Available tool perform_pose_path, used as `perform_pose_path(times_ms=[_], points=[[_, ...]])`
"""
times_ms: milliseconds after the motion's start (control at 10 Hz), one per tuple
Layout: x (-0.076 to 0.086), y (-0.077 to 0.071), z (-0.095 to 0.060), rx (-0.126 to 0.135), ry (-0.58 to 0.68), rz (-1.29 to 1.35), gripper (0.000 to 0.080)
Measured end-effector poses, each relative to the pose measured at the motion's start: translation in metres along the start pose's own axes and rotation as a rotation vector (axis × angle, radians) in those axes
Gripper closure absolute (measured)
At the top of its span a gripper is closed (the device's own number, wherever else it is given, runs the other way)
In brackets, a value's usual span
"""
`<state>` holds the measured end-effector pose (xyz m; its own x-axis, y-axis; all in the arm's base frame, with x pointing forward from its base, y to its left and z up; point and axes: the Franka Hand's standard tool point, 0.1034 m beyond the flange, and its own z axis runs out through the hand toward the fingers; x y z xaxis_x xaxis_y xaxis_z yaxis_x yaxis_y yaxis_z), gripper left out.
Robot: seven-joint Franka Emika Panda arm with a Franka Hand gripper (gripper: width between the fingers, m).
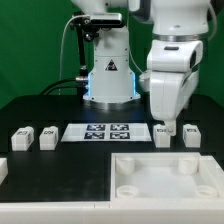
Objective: Assemble one leg
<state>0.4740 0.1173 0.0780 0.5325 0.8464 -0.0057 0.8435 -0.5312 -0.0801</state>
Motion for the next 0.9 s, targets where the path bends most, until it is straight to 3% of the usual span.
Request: perform_pose_path(times_ms=[200, 400, 600, 900], points=[[0.016, -0.016, 0.003, 0.001, 0.002, 0.26, 0.015], [0.014, -0.013, 0.009, -0.002, 0.014, 0.394, 0.0151], [0.017, -0.019, 0.01, 0.01, 0.015, 0.639, 0.015], [0.025, -0.045, 0.015, 0.03, -0.003, 0.986, 0.015]])
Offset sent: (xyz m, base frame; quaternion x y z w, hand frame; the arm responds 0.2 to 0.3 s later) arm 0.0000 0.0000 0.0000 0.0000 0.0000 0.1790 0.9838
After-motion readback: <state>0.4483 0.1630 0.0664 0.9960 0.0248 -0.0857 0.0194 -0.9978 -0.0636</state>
